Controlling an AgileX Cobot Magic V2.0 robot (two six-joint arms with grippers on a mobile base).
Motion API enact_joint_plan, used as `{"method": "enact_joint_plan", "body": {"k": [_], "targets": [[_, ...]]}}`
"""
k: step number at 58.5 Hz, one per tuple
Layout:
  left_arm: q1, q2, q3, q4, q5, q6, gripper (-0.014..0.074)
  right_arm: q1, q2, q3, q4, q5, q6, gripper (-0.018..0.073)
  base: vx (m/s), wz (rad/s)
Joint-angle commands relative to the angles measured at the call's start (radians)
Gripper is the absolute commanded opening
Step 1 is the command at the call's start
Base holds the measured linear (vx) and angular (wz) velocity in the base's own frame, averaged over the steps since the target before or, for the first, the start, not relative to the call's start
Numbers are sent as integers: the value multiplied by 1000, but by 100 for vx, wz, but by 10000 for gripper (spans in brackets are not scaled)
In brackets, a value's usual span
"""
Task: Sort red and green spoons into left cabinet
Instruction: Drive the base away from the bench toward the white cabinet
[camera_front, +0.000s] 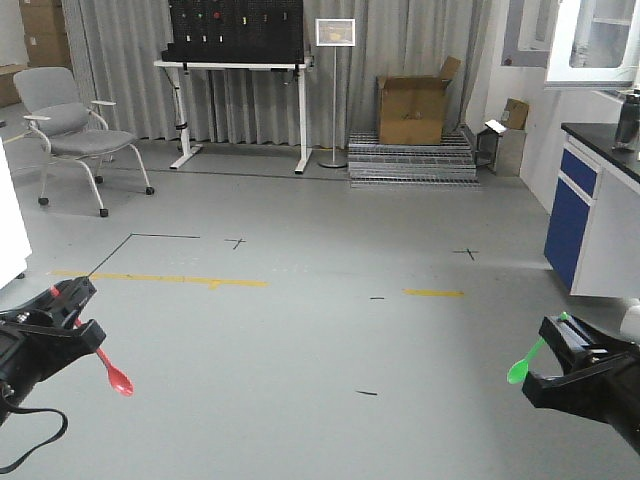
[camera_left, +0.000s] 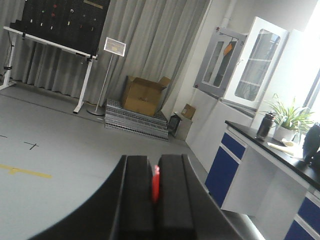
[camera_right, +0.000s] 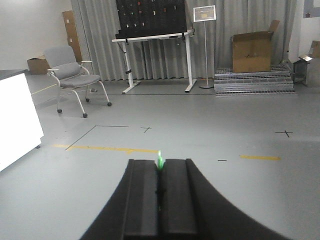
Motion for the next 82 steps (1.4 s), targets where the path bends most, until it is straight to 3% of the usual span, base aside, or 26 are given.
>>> {"method": "enact_joint_plan", "body": {"k": [1, 82], "targets": [[-2, -35, -26, -8, -81, 2, -3, -4, -29, -25, 4, -79, -7, -6, 54, 7], [-2, -35, -26, -8, -81, 2, -3, -4, -29, -25, 2, -79, -7, -6, 59, 3]]}}
